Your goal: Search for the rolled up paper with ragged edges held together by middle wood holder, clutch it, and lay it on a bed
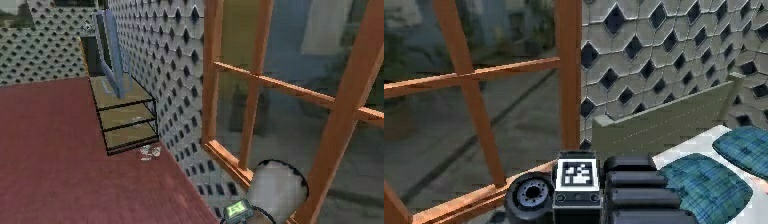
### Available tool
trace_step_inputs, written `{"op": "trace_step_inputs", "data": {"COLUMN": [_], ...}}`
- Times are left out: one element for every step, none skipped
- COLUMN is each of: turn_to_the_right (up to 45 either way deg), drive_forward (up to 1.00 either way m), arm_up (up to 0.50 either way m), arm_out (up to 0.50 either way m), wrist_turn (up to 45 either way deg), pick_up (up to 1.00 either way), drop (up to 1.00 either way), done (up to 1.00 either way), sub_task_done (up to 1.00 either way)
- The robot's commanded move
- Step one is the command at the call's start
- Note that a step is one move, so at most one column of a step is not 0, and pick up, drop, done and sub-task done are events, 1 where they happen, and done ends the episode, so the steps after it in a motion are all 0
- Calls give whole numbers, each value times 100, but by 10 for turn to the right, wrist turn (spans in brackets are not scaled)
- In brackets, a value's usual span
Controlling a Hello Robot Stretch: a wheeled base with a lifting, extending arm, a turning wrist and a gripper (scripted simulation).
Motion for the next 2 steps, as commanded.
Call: {"op": "trace_step_inputs", "data": {"turn_to_the_right": [450, 30], "drive_forward": [0, 0], "arm_up": [0, 0], "arm_out": [0, 0], "wrist_turn": [0, 0], "pick_up": [0, 0], "drop": [0, 0], "done": [0, 0], "sub_task_done": [0, 0]}}
